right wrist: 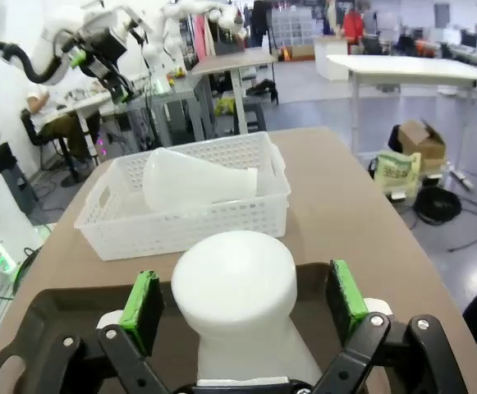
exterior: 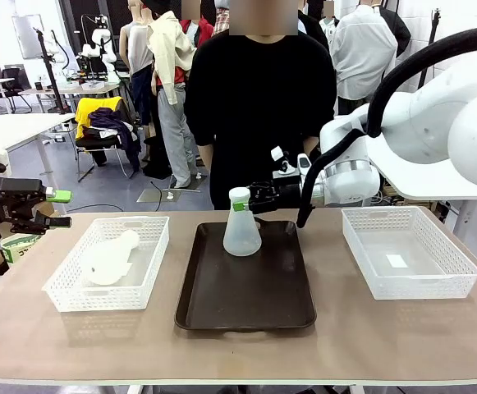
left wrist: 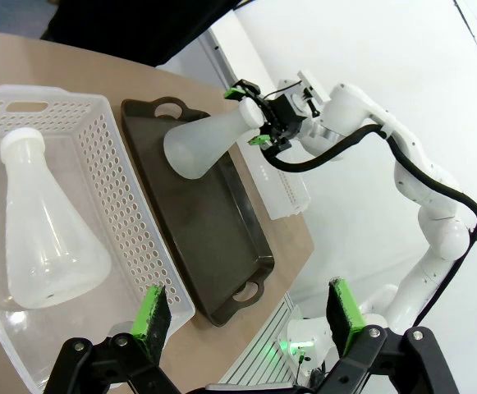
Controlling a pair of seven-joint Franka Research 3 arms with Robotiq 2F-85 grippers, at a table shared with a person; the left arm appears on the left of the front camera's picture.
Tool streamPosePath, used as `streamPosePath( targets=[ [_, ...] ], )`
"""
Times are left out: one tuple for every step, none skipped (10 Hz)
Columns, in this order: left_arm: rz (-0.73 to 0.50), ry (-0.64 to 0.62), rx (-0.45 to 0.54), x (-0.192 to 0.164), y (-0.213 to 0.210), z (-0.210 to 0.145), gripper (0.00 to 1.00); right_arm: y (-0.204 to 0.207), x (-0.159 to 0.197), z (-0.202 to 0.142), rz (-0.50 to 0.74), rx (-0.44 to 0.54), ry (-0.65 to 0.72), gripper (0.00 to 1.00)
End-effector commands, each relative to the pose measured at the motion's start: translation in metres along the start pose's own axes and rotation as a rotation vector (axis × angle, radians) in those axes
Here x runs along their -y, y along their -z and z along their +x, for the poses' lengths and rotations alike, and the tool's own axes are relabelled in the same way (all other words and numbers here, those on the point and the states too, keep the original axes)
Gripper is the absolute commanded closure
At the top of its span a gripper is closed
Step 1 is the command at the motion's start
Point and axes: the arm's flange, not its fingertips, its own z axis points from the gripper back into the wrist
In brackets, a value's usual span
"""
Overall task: Prepare the laboratory tools.
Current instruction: Place the picked Big flask upright in the Handle tray as instructed by the person.
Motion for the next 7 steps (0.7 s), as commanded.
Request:
streamPosePath(
  targets=[
    [-0.014,0.004,0.004,0.0005,-0.0017,0.0004,0.00,0.0013,-0.0114,0.0083,-0.008,-0.080,0.019,0.00],
    [-0.014,0.004,0.004,0.0005,-0.0017,0.0004,0.00,0.0021,-0.0125,0.0107,-0.008,-0.083,0.040,0.00],
    [-0.014,0.004,0.004,0.0005,-0.0017,0.0004,0.00,-0.0015,-0.0044,0.0076,-0.004,-0.029,0.001,0.00],
    [-0.014,0.004,0.004,0.0005,-0.0017,0.0004,0.00,-0.0015,-0.0044,0.0076,-0.004,-0.029,0.001,0.00],
    [-0.014,0.004,0.004,0.0005,-0.0017,0.0004,0.00,-0.0015,-0.0044,0.0076,-0.004,-0.029,0.001,0.00],
    [-0.014,0.004,0.004,0.0005,-0.0017,0.0004,0.00,-0.0015,-0.0044,0.0076,-0.004,-0.029,0.001,0.00],
    [-0.014,0.004,0.004,0.0005,-0.0017,0.0004,0.00,-0.0015,-0.0044,0.0076,-0.004,-0.029,0.001,0.00]
  ],
)
